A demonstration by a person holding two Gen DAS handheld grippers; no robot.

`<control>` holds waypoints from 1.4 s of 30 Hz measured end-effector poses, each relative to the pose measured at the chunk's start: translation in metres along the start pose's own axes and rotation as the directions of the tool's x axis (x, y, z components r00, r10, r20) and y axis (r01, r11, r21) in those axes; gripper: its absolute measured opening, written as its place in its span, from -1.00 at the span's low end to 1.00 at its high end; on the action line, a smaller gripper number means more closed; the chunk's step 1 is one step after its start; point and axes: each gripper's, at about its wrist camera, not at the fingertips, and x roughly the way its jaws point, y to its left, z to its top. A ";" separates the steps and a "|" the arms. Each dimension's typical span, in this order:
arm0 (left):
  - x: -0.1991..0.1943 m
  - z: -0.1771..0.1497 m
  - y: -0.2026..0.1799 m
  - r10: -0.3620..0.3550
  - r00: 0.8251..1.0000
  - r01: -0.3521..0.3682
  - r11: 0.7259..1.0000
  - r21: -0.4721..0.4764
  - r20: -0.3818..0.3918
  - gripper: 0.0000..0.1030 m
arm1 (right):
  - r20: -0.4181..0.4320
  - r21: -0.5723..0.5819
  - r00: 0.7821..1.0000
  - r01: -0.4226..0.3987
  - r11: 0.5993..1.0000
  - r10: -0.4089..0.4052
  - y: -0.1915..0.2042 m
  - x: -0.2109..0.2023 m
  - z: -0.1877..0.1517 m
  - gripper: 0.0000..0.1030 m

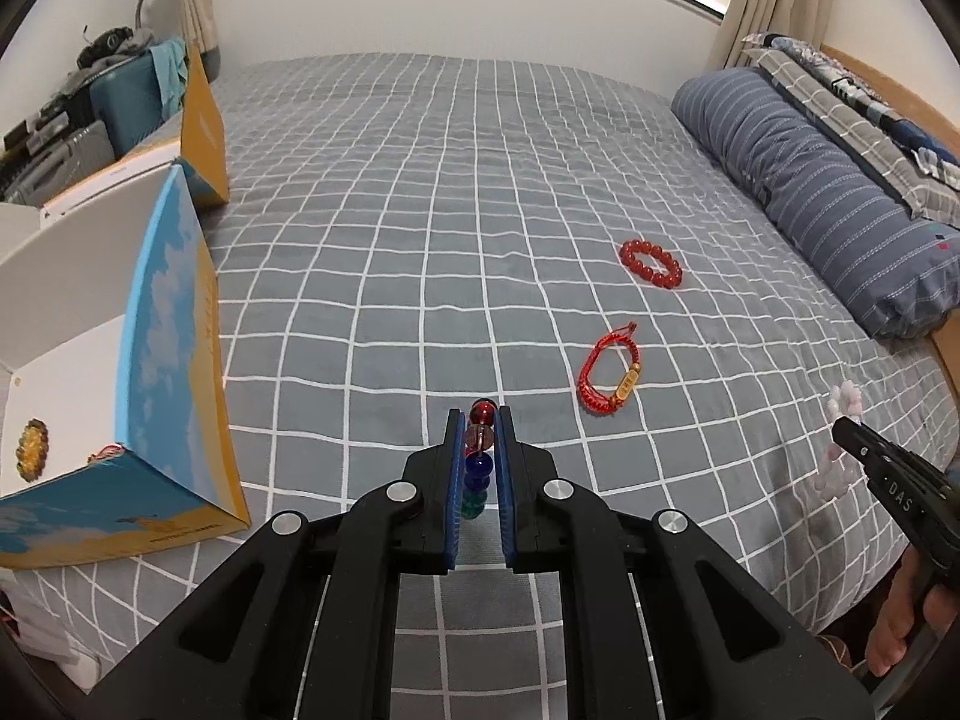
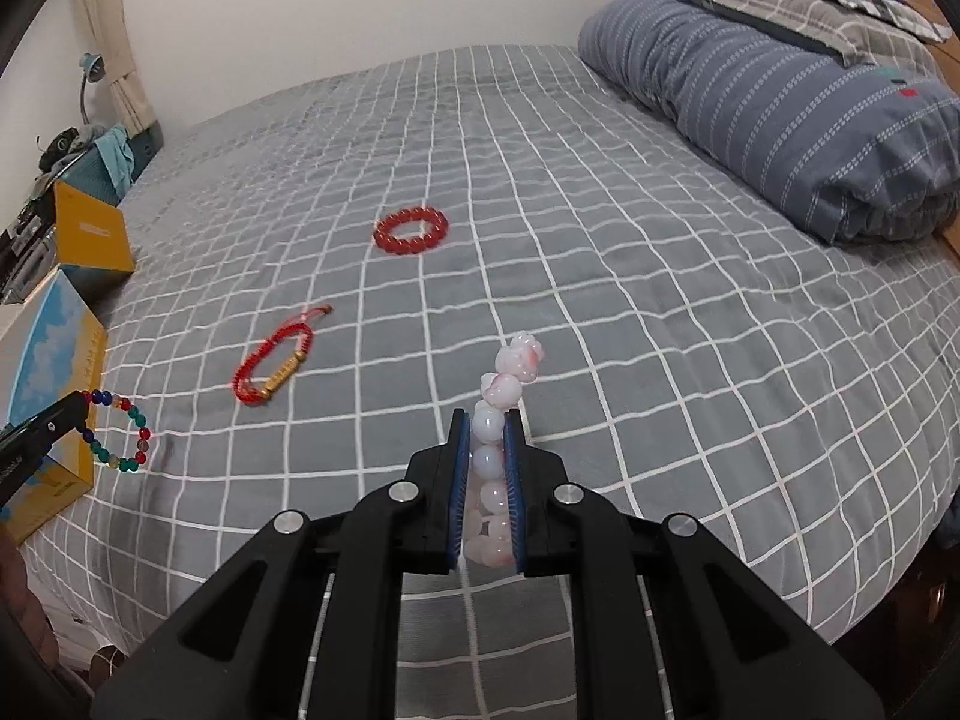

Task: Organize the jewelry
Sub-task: 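Carry the multicolour and pink-white bracelets with both tools over the white box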

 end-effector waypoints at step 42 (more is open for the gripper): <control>-0.108 0.063 0.154 0.163 0.980 -0.146 0.979 -0.142 0.110 -0.82 | 0.072 -0.201 0.986 -0.132 0.971 0.149 0.243 -0.055 0.071 -0.79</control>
